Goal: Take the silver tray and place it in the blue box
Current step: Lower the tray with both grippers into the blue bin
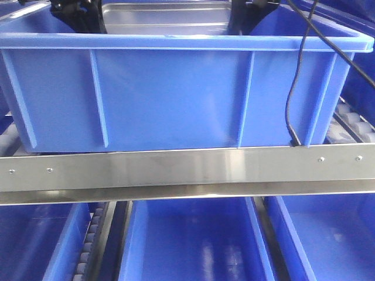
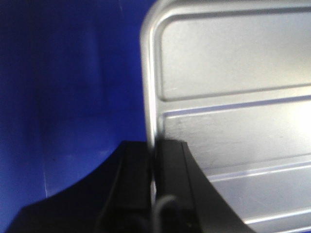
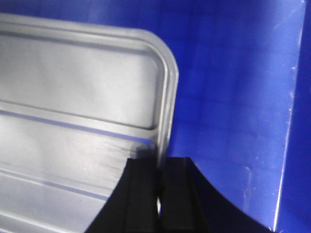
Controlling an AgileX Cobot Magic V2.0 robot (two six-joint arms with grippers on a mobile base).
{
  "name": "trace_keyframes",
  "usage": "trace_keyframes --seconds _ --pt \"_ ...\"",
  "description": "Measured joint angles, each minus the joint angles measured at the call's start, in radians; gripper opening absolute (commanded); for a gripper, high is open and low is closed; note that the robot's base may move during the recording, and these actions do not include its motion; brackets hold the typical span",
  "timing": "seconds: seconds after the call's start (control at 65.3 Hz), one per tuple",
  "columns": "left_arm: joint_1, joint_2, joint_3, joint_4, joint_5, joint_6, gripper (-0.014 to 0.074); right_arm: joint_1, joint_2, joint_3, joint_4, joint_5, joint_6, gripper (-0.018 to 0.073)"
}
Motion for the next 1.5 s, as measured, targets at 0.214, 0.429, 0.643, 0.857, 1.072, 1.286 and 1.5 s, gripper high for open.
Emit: trace_keyframes --seconds 0.214,0.429,0.643,0.857,1.072,1.286,1.5 --pt "0.0 0.005 0.0 0.0 0.0 0.0 -0.0015 0.0 0.0 -0.002 0.0 0.0 -0.002 0.0058" --pt "0.0 0.005 0.0 0.0 0.0 0.0 -0.0015 0.0 0.001 -0.002 0.0 0.0 -0.002 0.0058" --pt "0.0 0.005 0.0 0.0 -0.008 0.0 -0.0015 0.0 0.001 -0.002 0.0 0.0 -0.002 0.0058" --pt "0.0 0.005 0.0 0.006 -0.012 0.0 -0.0015 0.0 0.001 -0.002 0.0 0.0 -0.003 0.0058" --pt "0.0 0.005 0.0 0.006 -0.014 0.0 -0.0015 0.0 0.001 -0.002 0.0 0.0 -0.003 0.0058" --pt "0.0 0.005 0.0 0.006 -0.014 0.0 -0.0015 0.0 0.001 -0.002 0.0 0.0 -0.003 0.006" --pt "0.0 0.005 0.0 0.011 -0.014 0.0 -0.0013 0.0 0.001 -0.002 0.0 0.0 -0.003 0.013"
